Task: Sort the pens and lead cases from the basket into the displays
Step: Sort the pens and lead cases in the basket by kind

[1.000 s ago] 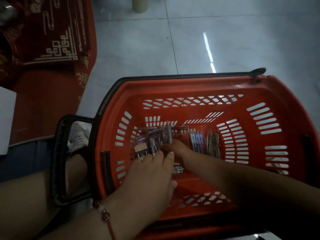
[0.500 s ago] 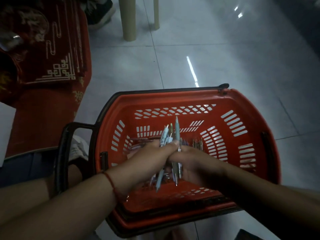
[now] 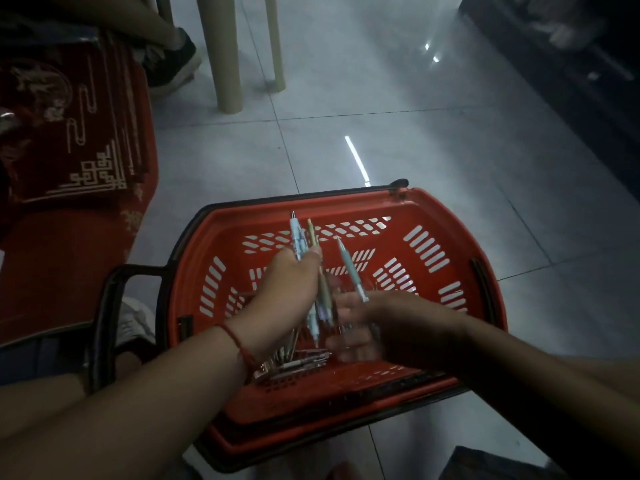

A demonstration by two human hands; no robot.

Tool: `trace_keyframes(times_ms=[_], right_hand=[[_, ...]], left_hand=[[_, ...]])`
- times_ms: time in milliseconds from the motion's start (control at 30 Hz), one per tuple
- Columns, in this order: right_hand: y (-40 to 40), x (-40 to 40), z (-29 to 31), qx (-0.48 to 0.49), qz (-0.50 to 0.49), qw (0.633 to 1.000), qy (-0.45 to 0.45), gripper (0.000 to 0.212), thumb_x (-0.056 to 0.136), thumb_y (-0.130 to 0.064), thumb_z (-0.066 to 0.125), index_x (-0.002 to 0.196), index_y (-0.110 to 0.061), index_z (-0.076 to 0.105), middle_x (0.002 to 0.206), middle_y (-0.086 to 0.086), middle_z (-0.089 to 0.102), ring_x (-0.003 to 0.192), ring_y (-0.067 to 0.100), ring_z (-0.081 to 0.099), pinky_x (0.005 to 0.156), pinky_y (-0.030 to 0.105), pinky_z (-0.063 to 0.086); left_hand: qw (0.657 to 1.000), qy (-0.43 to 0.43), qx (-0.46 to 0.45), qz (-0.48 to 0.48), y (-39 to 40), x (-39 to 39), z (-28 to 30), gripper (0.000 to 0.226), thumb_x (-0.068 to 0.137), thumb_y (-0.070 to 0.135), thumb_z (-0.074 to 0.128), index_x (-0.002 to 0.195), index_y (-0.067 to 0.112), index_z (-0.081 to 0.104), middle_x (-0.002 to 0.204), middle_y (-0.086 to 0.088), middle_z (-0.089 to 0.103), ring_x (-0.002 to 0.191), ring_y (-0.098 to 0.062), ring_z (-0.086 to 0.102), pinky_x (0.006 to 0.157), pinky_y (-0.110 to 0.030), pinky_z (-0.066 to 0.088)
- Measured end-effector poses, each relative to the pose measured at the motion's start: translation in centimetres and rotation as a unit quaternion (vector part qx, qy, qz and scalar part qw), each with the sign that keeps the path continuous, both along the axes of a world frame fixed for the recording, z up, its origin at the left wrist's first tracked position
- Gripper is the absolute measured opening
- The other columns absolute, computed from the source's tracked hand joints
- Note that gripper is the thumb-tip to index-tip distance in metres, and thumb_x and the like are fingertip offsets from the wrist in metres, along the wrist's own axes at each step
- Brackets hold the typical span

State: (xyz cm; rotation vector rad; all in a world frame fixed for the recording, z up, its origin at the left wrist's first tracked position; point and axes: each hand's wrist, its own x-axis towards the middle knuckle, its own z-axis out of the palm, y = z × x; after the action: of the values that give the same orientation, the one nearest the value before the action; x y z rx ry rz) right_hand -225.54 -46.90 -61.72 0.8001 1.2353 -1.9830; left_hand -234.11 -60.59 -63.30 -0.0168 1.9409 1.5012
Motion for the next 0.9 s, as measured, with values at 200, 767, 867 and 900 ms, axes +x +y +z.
trace_keyframes(times_ms=[200,767,867,900], right_hand=[[3.8,1.5,-1.8,0.329,0.093,0.939,0.017,0.065,0.095,-0.002,0.057,0.153,-0.019,0.031,0.130,0.017,0.059,0.070,0.013,0.060,0.050,0.020,0.048],[9.4,-0.8,-5.2,0.371,0.043,0.928,0.019,0.034,0.101,-0.040,0.051,0.106,-0.012,0.069,0.078,0.006,0.062,0.046,0.004,0.042,0.041,0.015,0.033],[9.6,-1.7,-8.4,0.432,0.077,0.899,0.005,0.039,0.098,-0.040,0.056,0.100,-0.004,0.070,0.080,0.005,0.065,0.052,0.007,0.048,0.041,0.012,0.035],[9.5,-2.0,-9.8,0.446,0.094,0.890,-0.003,0.039,0.098,-0.039,0.057,0.097,-0.003,0.070,0.083,0.007,0.068,0.057,0.009,0.054,0.044,0.013,0.039]], left_hand=[[0.984,0.092,-0.113,-0.101,-0.5,-0.6,-1.2,0.018,0.103,0.030,0.042,0.111,0.016,0.050,0.083,-0.007,0.065,0.067,-0.020,0.063,0.061,-0.037,0.057],[0.786,0.404,-0.239,-0.403,-2.8,2.4,-4.7,0.028,0.091,0.007,0.047,0.109,0.029,0.047,0.097,0.007,0.052,0.086,-0.015,0.053,0.073,-0.034,0.047],[0.763,0.421,-0.243,-0.426,-2.7,2.5,-4.9,0.025,0.091,0.011,0.051,0.107,0.030,0.047,0.093,0.008,0.052,0.080,-0.016,0.053,0.073,-0.039,0.049],[0.752,0.427,-0.247,-0.436,-2.7,2.5,-4.9,0.026,0.092,0.012,0.051,0.110,0.030,0.047,0.096,0.006,0.053,0.083,-0.017,0.053,0.075,-0.039,0.049]])
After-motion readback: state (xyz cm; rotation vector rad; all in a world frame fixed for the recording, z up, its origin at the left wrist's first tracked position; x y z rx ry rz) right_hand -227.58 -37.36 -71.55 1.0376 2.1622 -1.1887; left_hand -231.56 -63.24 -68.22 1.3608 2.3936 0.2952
